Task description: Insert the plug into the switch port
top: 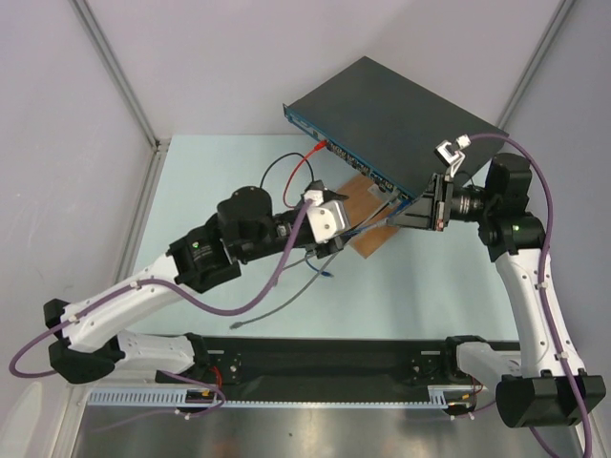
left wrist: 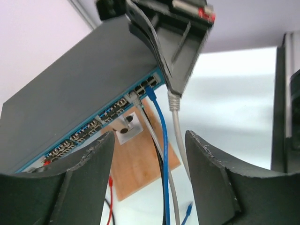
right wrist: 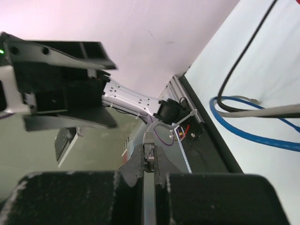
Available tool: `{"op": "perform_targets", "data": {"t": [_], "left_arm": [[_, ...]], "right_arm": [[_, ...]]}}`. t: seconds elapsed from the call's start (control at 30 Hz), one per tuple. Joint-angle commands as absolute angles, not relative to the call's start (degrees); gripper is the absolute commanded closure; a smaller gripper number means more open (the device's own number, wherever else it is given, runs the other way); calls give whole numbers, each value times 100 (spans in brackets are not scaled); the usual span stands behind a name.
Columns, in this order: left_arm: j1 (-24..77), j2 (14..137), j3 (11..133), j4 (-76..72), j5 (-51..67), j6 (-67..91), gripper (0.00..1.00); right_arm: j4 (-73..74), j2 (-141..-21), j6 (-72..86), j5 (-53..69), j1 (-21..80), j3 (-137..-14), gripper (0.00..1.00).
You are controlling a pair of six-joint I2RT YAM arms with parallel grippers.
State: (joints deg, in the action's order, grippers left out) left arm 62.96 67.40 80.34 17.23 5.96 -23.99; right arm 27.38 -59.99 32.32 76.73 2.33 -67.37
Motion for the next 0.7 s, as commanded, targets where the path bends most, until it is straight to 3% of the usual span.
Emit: {"op": "perform_targets", "data": {"t": [0.0,0.3,0.67], "left_arm": [[6512,6908,8138,1792,44,-2962,34],[6653,7180,8226,1670,132,-2996,42],[6838,7365,8314,1547,79,-3050,61]], "right_arm": [[1670,-5783,4350,8051,228,-6829,100],[1714,-5731,4395,7972,334,-6803,100],[1863,-5766,4201,7822,571,-6803,100]]}}
